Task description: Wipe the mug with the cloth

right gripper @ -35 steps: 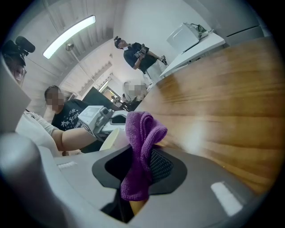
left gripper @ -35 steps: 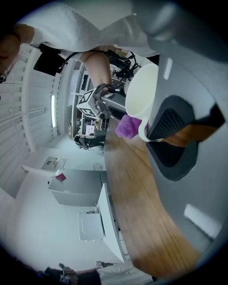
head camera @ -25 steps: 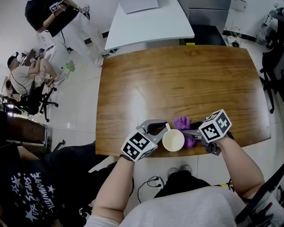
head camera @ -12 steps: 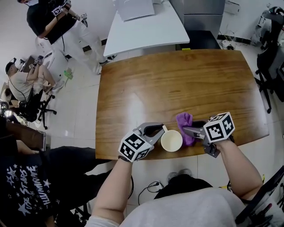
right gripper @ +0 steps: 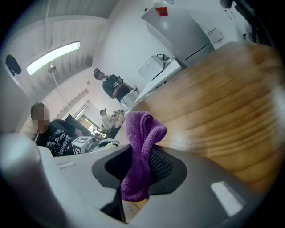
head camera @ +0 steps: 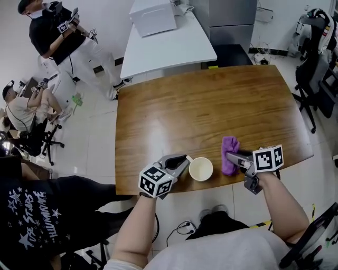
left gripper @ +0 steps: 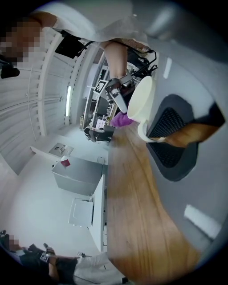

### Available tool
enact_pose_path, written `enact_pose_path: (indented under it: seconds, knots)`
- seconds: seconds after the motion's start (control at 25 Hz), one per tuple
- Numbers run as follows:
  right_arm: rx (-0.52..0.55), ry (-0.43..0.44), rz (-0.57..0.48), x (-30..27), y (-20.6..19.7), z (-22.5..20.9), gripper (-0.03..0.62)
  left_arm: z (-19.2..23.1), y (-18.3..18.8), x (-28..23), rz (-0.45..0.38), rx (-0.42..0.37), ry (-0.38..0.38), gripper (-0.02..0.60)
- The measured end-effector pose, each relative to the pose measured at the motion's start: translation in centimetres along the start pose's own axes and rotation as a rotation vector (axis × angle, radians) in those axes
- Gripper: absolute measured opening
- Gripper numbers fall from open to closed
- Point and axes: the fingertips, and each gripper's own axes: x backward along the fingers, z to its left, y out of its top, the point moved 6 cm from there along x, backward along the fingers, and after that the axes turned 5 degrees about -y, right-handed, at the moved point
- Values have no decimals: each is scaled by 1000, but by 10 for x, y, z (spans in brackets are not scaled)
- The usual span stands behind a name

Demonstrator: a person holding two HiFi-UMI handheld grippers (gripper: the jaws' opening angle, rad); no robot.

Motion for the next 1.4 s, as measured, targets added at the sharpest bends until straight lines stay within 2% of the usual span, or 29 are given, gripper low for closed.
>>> enact_pose_path:
  seconds: [0.28,0.44,0.64,0.76,0.92,1.12,1.2,1.28,1.4]
  knots:
    - [-34,56,-111,38,-5,31,106,-9,-9,23,-58,37,19,31]
    - [-3,67,-157,70,-11,48,107,-16,-15,31,-98,91,71,42]
    - [-18,64,-161,93,-31,45,106,-17,-14,30,-131,95,130,43]
    - [18,51,-152,104,-39,46,106,-21,-17,34,-130,103,140,49]
    - [-42,63,-153,113,-45,42,106,-25,-20,38,-118,103,146,59]
    - [-39,82,-154,108,-51,46,106,-33,-25,48,-131,109,154,66]
    - [-32,106,-165,111,-58,56,106,-48,-23,60,-164,100,156,51]
    - [-7,139,-187,119,-63,72,106,-77,-11,75,-242,90,152,8]
    - [39,207,-212,144,-78,104,106,-148,15,94,-353,57,114,0]
